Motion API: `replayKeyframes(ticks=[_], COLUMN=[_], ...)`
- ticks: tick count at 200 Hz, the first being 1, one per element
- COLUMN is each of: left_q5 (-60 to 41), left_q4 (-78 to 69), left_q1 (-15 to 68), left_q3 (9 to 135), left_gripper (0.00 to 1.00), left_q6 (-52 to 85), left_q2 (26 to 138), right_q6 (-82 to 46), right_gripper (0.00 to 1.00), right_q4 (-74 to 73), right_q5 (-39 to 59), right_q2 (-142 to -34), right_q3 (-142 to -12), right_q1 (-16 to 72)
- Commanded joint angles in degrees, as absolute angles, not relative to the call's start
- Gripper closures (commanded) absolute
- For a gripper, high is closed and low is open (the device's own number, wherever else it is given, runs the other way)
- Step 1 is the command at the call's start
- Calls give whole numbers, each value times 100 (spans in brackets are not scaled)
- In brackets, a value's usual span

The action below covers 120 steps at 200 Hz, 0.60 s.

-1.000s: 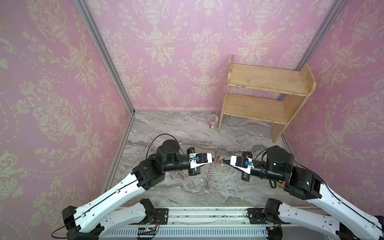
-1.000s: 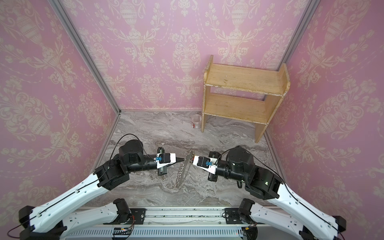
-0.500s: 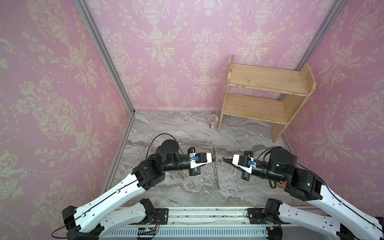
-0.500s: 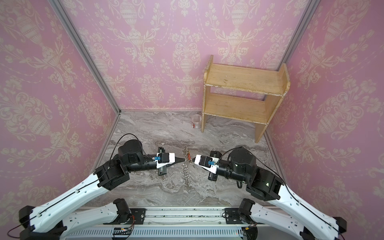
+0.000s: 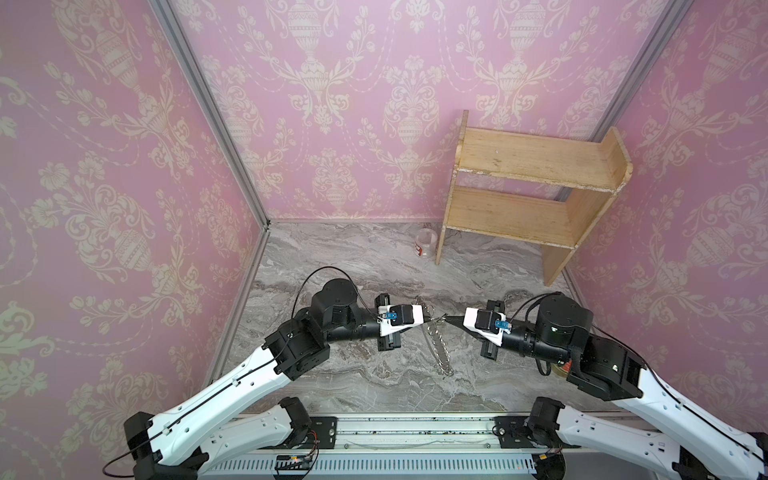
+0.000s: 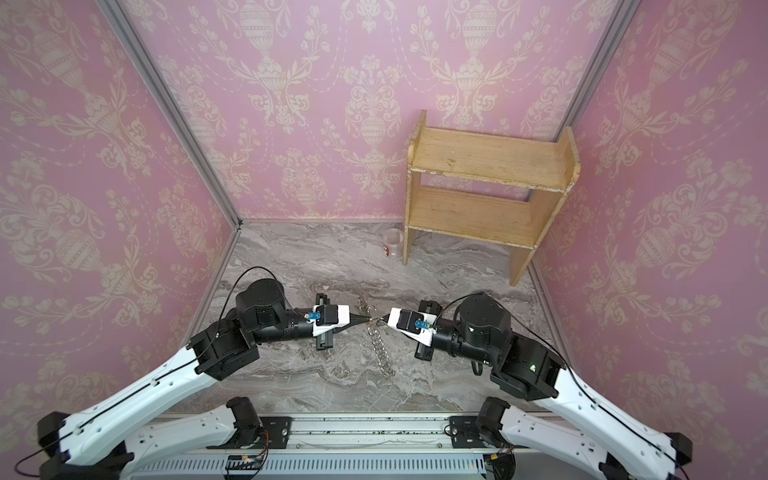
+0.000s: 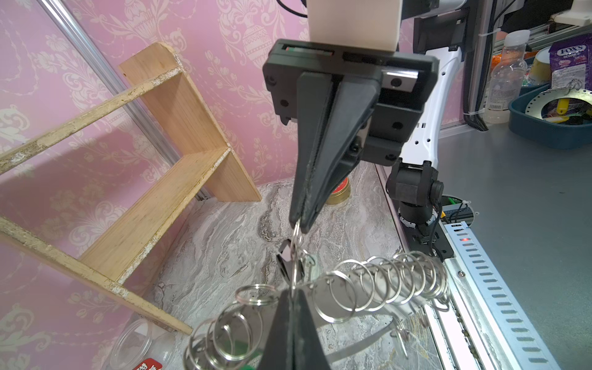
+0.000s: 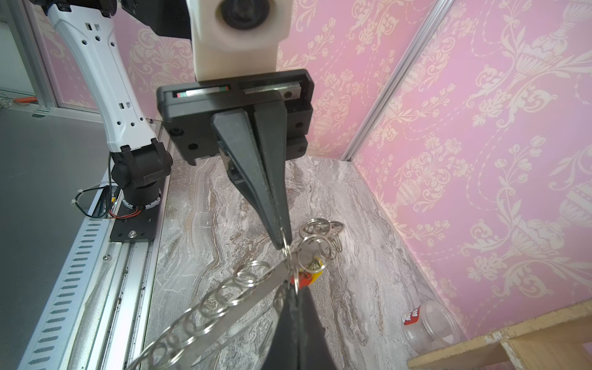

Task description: Put the keys on the keyring

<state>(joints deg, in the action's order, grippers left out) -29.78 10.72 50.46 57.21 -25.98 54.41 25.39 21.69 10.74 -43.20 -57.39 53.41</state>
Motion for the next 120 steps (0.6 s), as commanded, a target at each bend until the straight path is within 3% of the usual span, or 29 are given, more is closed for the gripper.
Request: replayKeyframes(ticks=[1,120], left_q5=[-3196,-3343], left_q4=[824,920], left_q1=[5036,5036], left_q3=[5709,5749], left_gripper=[100,100], left_q6=[-2535,-2567], left_q2=[5344,5370], right_q6=[2406,2356], right_gripper=[100,100], right_q4=[2074,1999], right_q5=[1195,1075], right_q2=[-4376,-4421], right_q3=[-5774,-5796], right_q1=[5384,5383])
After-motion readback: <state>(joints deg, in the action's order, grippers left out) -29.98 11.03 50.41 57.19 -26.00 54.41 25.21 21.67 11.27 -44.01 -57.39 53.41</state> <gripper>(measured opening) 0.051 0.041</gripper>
